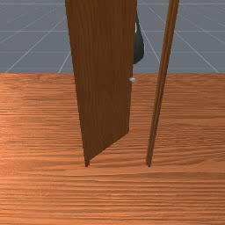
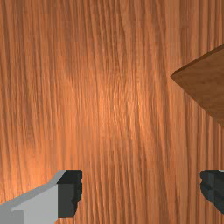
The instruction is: Open the door
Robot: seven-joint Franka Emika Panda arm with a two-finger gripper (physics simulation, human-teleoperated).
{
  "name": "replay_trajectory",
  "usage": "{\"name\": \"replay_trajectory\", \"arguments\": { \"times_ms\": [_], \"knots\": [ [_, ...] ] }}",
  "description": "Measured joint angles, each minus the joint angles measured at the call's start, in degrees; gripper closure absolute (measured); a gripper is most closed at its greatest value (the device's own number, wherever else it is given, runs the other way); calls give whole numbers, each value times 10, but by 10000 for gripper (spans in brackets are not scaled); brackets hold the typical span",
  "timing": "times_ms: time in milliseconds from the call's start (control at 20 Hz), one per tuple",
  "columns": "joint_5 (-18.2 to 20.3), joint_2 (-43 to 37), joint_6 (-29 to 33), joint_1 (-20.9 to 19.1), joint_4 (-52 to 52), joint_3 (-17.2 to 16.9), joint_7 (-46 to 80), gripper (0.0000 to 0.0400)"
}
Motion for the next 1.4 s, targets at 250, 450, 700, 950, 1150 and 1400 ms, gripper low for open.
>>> {"name": "replay_trajectory", "arguments": {
  "times_ms": [250, 450, 700, 950, 1150, 1400],
  "knots": [
    [0, 0, 0, 0, 0, 0, 0, 367],
    [-48, -51, 27, 17, -81, -15, 42, 396],
    [-34, -168, 73, 10, -245, -12, 51, 400],
    [-28, -169, 57, 41, -243, 6, 277, 400],
    [-31, -134, 32, 122, -191, 57, 429, 400],
    [-45, -72, 11, 132, -100, 78, 290, 400]
  ]
}}
